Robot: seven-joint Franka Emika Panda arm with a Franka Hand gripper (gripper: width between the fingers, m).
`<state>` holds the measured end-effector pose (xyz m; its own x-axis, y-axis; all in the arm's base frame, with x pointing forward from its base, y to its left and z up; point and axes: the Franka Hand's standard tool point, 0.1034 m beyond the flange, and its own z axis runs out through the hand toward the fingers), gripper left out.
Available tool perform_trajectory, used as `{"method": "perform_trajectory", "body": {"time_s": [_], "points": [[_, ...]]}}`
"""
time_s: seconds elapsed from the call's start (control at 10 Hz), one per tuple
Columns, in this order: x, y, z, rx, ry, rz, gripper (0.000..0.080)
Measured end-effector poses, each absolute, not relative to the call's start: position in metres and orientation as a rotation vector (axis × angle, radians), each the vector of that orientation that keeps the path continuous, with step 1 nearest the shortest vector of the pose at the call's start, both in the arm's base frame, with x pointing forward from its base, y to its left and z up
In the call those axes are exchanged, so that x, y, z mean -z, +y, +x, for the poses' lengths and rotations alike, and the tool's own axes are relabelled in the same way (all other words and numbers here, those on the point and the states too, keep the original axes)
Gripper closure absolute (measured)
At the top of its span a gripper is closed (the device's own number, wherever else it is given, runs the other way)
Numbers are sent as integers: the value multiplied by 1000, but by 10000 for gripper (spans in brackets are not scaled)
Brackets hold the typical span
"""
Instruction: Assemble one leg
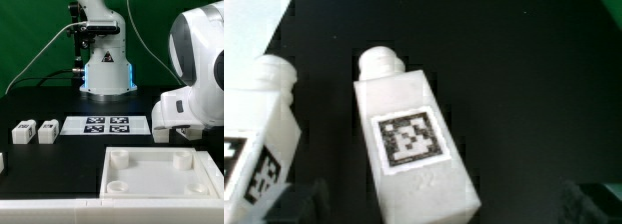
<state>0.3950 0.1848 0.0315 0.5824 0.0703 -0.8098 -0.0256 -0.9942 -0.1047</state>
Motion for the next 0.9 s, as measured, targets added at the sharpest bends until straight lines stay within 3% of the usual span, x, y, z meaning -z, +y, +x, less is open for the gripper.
{"method": "perform_trajectory", "body": {"time_s": [0.6,0.9], "points": [[-11,185,383,-1401,-38,-2696,150],[-10,185,382,-1402,-36,-2696,150]]}}
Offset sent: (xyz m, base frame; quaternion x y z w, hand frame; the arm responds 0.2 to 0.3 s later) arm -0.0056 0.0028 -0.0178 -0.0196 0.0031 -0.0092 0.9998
